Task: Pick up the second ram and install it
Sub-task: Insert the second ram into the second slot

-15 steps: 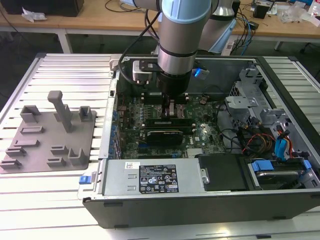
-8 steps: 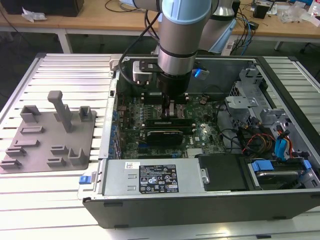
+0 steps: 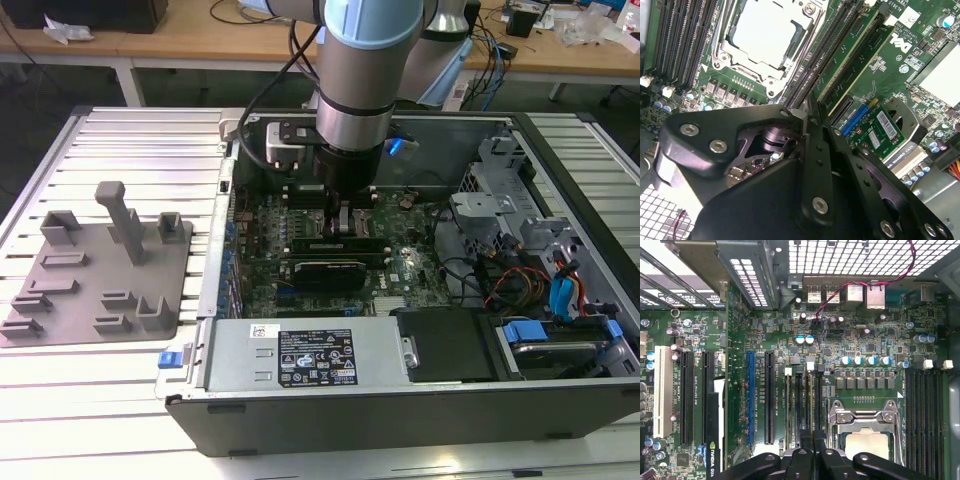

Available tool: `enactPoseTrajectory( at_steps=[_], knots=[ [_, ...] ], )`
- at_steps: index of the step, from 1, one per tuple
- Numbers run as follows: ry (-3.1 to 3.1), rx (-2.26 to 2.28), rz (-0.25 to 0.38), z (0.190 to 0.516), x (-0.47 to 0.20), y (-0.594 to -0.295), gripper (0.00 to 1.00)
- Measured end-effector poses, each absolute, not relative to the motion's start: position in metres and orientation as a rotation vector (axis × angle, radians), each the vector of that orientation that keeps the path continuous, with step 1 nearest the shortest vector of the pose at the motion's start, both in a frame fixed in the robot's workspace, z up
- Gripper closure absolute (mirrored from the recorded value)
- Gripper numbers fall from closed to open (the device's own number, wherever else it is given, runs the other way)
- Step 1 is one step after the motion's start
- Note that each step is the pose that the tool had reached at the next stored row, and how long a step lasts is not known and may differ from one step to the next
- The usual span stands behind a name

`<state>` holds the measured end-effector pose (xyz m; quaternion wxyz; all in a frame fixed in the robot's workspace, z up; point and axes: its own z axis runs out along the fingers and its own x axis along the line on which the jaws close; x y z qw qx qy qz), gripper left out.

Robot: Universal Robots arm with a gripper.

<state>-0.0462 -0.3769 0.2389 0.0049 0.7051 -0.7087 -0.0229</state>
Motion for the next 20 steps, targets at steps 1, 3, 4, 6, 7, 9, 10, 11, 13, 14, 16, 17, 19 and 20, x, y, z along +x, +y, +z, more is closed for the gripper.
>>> enactPoseTrajectory(
  at_steps=[1,3,4,6,7,9,10,11,13,14,16,17,19,20],
  knots=[
    [-2.221,2.207,-0.072,0.2389,-0.0462,-0.3769,0.91],
    [-2.223,2.205,-0.072,0.2388,-0.0462,-0.3769,0.91],
    [-2.223,2.205,-0.072,0.2388,-0.0462,-0.3769,0.91],
    [-2.226,2.202,-0.072,0.2388,-0.0462,-0.3769,0.91],
    [-2.227,2.201,-0.072,0.2388,-0.0462,-0.3769,0.91],
    [-2.228,2.200,-0.072,0.2388,-0.0462,-0.3769,0.91],
    [-2.230,2.198,-0.072,0.2388,-0.0462,-0.3769,0.91],
    [-2.231,2.197,-0.072,0.2388,-0.0462,-0.3769,0.91],
    [-2.232,2.196,-0.072,0.2388,-0.0462,-0.3769,0.91],
    [-2.232,2.196,-0.072,0.2388,-0.0462,-0.3769,0.91],
    [-2.232,2.196,-0.072,0.2385,-0.0462,-0.3769,0.91],
    [-2.232,2.196,-0.072,0.2380,-0.0462,-0.3769,0.91],
    [-2.232,2.197,-0.072,0.2367,-0.0462,-0.3769,0.91],
    [-2.232,2.196,-0.072,0.2361,-0.0462,-0.3769,0.91]
  ],
)
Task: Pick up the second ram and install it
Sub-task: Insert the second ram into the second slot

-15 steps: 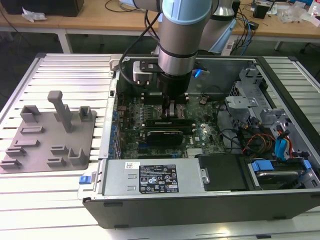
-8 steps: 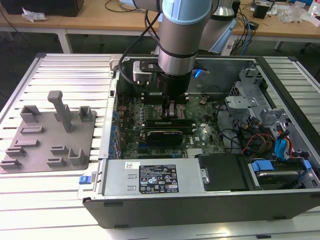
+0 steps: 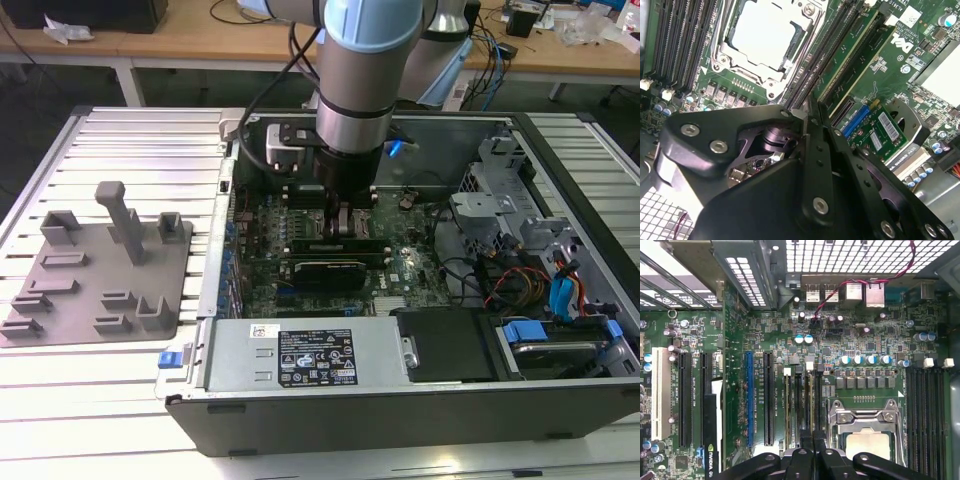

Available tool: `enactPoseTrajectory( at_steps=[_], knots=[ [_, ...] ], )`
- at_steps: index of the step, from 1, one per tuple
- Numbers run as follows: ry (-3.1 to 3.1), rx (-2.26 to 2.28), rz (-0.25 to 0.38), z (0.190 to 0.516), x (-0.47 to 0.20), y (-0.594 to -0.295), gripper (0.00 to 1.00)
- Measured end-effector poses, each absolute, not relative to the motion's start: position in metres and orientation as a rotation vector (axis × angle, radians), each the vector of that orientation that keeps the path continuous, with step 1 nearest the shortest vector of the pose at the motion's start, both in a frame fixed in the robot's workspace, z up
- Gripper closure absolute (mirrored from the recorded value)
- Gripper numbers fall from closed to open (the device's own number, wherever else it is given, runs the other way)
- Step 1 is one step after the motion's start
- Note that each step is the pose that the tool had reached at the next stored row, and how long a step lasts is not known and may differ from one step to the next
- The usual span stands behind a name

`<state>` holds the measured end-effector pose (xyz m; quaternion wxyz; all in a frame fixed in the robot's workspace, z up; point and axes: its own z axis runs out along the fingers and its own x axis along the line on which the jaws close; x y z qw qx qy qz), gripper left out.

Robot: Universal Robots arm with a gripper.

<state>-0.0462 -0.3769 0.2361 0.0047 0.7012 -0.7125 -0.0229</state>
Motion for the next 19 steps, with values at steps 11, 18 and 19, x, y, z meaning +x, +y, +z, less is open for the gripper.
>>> enactPoseTrajectory(
  at_steps=[11,18,19],
  knots=[
    [-2.232,2.196,-0.072,0.230,-0.046,-0.377,0.89],
    [-2.232,2.196,-0.072,0.252,-0.046,-0.377,0.83],
    [-2.232,2.197,-0.072,0.254,-0.046,-0.377,0.83]
  ],
)
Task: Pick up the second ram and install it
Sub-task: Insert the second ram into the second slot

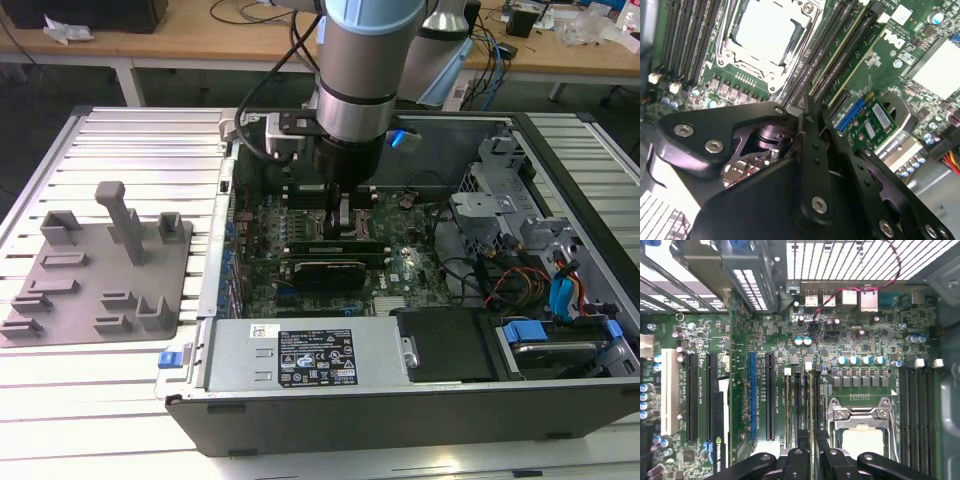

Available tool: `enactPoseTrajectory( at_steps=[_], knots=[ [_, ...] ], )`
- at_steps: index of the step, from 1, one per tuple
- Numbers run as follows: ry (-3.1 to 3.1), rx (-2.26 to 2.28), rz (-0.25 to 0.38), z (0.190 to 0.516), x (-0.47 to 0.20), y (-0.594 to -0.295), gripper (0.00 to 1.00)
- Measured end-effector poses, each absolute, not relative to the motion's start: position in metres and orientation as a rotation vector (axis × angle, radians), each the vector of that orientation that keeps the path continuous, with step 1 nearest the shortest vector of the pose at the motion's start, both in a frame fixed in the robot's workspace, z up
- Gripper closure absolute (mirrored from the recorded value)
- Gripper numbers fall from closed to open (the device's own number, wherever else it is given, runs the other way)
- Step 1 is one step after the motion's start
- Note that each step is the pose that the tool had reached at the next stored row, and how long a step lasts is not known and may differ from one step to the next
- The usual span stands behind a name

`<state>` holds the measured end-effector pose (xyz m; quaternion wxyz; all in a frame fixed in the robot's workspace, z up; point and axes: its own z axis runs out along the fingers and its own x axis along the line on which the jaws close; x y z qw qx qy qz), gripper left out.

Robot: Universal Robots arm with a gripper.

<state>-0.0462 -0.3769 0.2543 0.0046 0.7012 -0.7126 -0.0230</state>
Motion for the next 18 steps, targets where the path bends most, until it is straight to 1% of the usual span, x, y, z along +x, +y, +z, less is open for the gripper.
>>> enactPoseTrajectory(
  at_steps=[10,11,12,18],
  knots=[
    [-2.233,2.197,-0.071,0.259,-0.033,-0.377,0.83],
    [-2.233,2.197,-0.071,0.259,-0.033,-0.377,0.91],
    [-2.233,2.197,-0.071,0.259,-0.033,-0.377,0.92],
    [-2.233,2.198,-0.072,0.255,-0.032,-0.372,0.92]
  ],
)
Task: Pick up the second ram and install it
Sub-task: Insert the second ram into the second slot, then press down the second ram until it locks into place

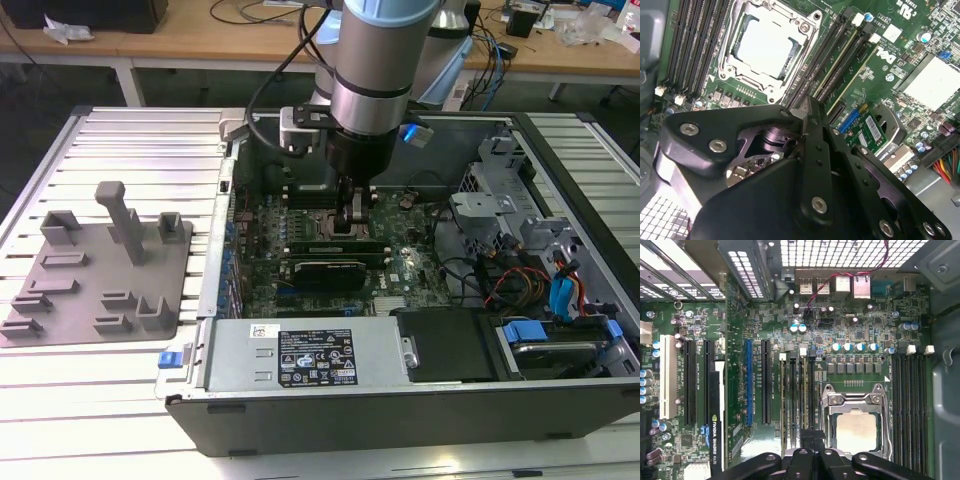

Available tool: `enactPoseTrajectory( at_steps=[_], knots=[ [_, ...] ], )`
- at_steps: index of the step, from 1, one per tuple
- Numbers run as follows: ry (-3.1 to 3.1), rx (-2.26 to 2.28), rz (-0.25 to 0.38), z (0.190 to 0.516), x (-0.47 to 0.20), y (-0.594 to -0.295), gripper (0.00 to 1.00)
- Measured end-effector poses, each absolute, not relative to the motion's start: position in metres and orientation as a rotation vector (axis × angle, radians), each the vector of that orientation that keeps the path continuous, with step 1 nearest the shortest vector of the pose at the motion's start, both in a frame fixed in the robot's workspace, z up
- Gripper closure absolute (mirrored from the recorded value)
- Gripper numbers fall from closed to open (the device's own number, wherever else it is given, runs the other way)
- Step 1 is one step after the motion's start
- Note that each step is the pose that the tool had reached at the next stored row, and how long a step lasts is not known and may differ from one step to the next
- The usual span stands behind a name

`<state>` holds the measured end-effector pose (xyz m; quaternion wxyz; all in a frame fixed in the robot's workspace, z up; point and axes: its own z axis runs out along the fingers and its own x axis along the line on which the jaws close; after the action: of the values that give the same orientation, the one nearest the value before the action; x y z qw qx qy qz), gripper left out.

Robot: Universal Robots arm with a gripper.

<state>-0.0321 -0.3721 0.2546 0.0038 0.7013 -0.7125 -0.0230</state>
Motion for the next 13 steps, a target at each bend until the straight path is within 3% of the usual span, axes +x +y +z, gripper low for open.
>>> enactPoseTrajectory(
  at_steps=[13],
  knots=[
    [-2.233,2.198,-0.072,0.2541,-0.0321,-0.3720,0.92]
  ],
)
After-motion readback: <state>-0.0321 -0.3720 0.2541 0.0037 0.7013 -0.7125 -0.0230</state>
